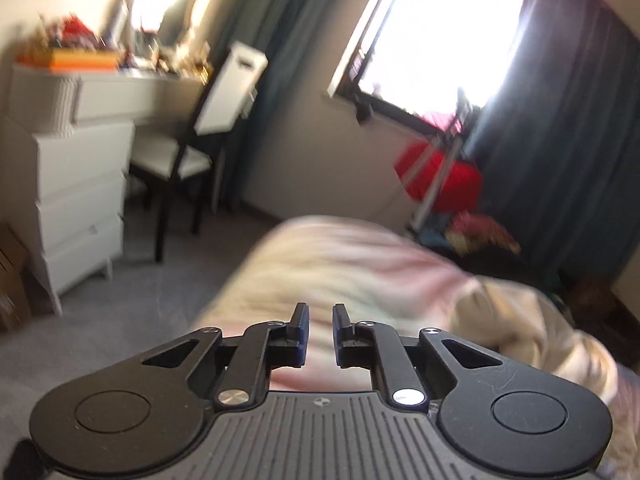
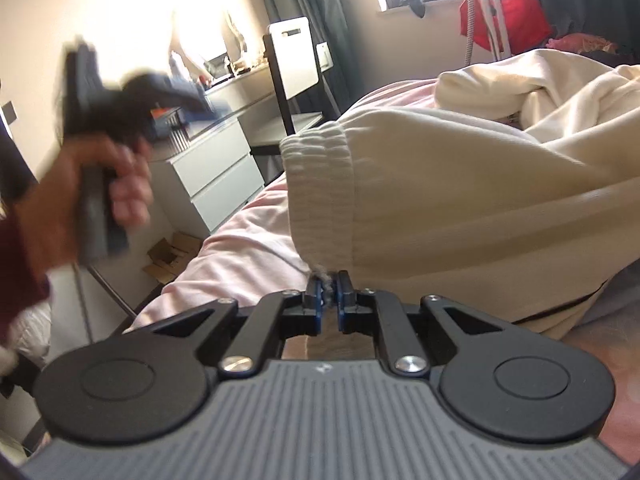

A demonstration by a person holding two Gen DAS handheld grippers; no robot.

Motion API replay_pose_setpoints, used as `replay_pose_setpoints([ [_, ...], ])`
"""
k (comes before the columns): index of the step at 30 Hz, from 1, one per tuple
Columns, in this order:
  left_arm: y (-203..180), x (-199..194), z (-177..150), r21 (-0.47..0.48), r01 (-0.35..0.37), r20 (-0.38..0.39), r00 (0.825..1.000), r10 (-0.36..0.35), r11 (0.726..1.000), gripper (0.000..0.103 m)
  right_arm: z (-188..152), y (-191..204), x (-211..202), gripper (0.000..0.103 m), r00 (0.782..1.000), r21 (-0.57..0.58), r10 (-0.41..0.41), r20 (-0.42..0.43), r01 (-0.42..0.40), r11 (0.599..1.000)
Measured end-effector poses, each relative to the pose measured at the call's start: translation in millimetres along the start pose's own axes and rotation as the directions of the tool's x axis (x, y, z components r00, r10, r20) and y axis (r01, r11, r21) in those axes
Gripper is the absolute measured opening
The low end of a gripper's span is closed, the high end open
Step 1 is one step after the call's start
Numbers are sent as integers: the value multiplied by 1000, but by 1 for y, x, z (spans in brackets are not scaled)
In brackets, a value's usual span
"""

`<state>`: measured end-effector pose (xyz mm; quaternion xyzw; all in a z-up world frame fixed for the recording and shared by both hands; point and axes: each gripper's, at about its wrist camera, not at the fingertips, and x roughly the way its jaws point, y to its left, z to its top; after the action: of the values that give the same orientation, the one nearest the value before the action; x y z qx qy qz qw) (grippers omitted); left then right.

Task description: Fold clothes

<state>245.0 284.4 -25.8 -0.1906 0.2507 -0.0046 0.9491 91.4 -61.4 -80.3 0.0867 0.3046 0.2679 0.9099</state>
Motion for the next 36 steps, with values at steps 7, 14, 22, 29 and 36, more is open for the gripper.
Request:
replay_pose_setpoints([
  [7,-37,36,-48,-94,178,-138,972,-189,980,67,6,-19,-61,9,997,25,-59,51,57,998],
  [14,-77,52,-64,-35,49,-192,980,-55,998,81,-26,-50,-112,9,990,4,-128,50,128,992],
  [22,-95,69,-93,-56,8,-298,954,-25,998,46,-46,-65,-123,9,992,31,-117,45,115,993],
  [29,-124,58,-61,100,-46,-211,975,67,994,15,-43,-54,-106,9,999,41,-44,9,44,998],
  [36,-116,28,25,267,-186,-38,978,203,945,14,-13,23,-40,9,987,-36,152,-47,-154,987],
])
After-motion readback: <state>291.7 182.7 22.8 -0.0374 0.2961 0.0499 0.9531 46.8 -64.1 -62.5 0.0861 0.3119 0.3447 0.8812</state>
